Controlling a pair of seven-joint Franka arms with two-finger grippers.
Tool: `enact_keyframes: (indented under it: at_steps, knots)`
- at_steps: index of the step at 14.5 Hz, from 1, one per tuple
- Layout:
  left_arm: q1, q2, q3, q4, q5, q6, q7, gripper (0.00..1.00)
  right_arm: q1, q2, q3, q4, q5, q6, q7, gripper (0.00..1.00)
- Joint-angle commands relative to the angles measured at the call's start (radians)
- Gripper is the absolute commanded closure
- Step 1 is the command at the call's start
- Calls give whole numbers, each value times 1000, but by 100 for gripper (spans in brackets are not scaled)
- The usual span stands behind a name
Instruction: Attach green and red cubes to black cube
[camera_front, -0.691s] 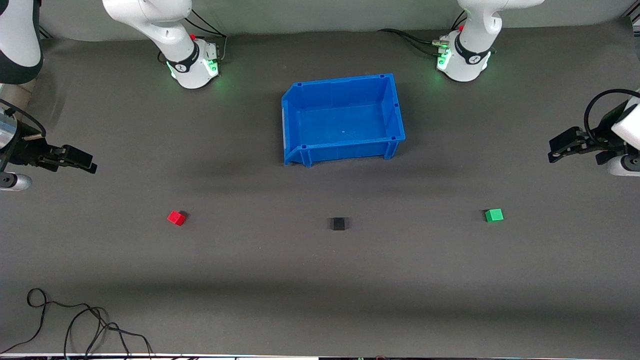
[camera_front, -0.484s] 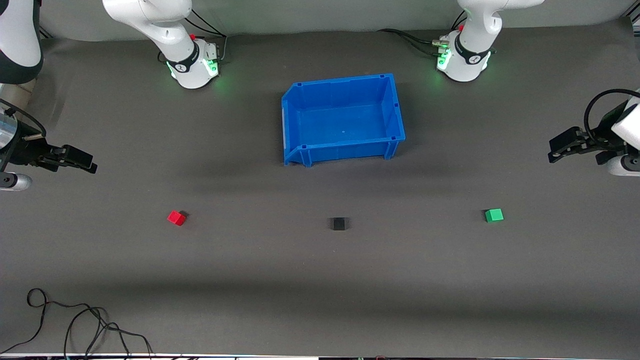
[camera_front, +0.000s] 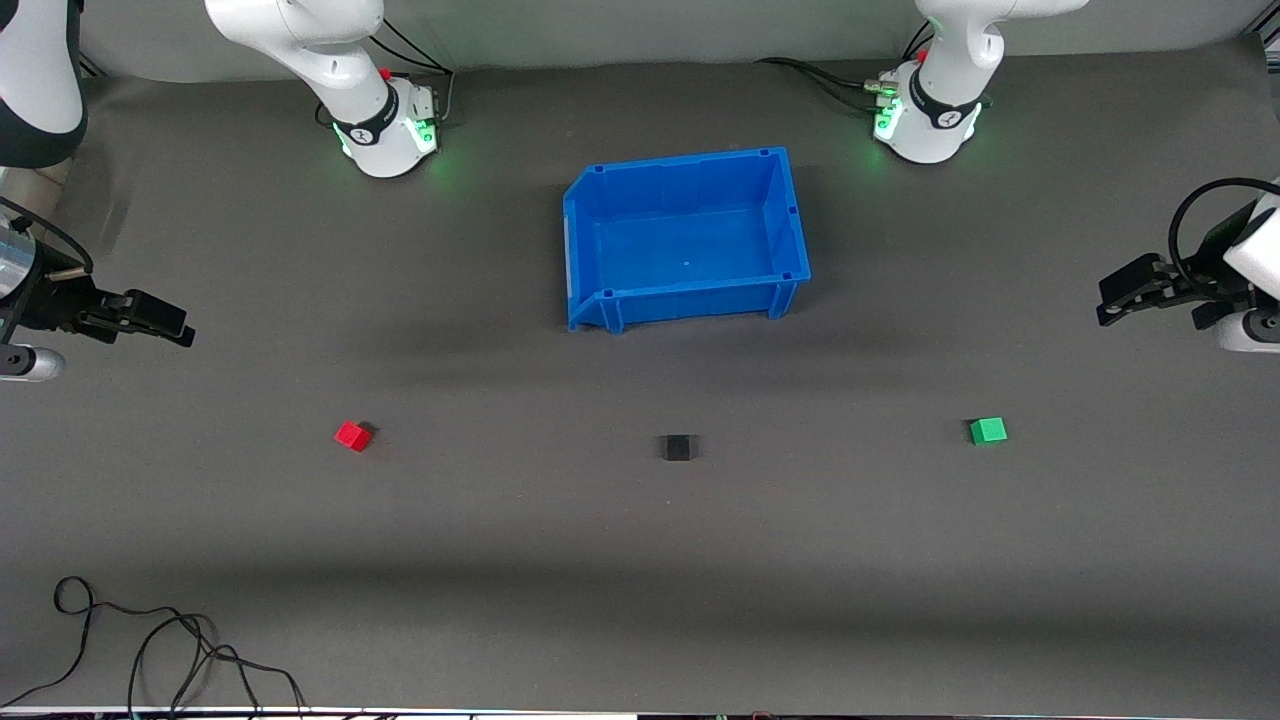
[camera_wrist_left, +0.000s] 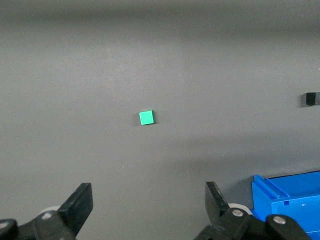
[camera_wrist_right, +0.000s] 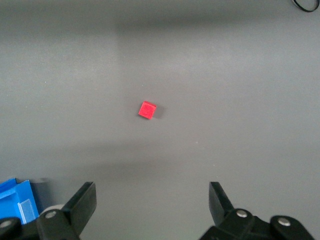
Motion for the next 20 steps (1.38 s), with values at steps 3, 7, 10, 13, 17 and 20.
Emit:
enact_keyframes:
  at_steps: [3, 7, 10, 13, 17, 20]
  knots:
    - [35, -7, 15, 13, -24, -45, -292, 0, 9, 15, 11, 16, -6, -13, 98, 0]
    - [57, -1, 15, 11, -36, -42, -745, 0, 30, 46, 25, 14, 0, 9, 159, 0]
    - [69, 10, 15, 10, -99, -34, -1000, 0, 21, 95, 19, 9, 30, 25, 157, 0]
    - [122, 26, 15, 10, -194, -28, -1230, 0, 21, 139, 17, -30, 31, 97, 160, 0]
    - [175, 53, 15, 5, -246, -17, -1439, 0, 23, 155, 17, -151, 31, 249, 200, 0]
    - [218, 86, 15, -25, -304, 3, -1451, 0, 23, 213, 17, -225, 31, 410, 203, 0]
